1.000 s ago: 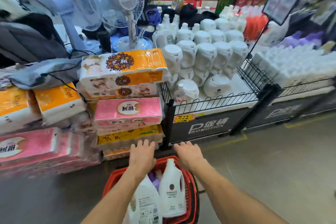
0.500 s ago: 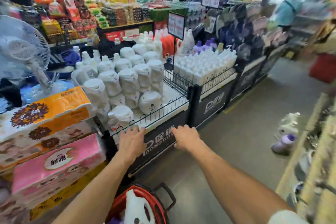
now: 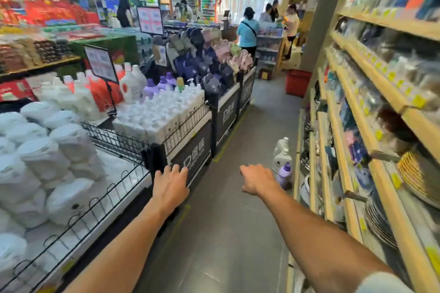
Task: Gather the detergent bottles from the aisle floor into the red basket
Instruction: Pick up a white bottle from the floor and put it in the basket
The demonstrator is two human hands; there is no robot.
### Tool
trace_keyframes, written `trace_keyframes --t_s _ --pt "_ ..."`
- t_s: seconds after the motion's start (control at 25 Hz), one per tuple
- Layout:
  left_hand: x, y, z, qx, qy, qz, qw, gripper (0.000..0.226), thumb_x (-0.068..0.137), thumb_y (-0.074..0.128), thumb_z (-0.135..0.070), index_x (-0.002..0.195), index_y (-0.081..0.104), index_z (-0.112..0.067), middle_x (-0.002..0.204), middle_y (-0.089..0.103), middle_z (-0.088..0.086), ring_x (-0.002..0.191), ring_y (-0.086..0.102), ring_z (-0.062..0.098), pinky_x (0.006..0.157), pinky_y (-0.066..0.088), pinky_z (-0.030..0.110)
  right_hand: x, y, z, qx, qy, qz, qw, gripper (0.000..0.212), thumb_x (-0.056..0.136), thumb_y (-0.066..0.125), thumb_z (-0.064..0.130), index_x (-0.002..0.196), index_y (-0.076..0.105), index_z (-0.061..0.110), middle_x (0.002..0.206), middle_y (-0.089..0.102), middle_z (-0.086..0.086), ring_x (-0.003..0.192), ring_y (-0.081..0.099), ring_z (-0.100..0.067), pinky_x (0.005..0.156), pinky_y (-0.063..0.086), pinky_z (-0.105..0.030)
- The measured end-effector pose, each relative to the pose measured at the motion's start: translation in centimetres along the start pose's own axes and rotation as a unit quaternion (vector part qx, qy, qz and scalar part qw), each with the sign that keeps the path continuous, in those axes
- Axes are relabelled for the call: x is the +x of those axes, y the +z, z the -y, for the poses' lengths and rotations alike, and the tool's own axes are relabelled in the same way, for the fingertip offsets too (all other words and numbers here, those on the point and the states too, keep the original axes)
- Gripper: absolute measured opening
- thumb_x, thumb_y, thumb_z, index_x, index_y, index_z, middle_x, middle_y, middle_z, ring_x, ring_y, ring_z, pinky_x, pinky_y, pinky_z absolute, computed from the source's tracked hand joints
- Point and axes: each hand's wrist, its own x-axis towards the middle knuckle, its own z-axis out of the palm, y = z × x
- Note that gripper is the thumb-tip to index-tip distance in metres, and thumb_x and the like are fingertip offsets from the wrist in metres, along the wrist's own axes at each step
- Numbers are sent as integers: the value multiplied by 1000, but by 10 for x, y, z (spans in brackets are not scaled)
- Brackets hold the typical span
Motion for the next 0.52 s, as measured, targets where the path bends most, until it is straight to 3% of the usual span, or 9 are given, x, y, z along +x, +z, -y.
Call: trace_keyframes --t_s 0.24,0.52 --pt "116 8 -94 16 108 14 994 48 92 61 -39 135 47 -22 127 54 4 119 51 31 90 44 46 33 3 -120 32 120 34 992 44 89 67 33 129 53 22 133 60 -9 125 56 -33 98 48 -41" --pt "240 7 -142 4 178 34 983 53 89 64 -44 134 46 -21 132 50 5 124 49 30 94 42 44 91 -9 -184 91 214 35 972 36 87 66 33 122 56 29 126 65 -6 120 61 -32 96 50 -41"
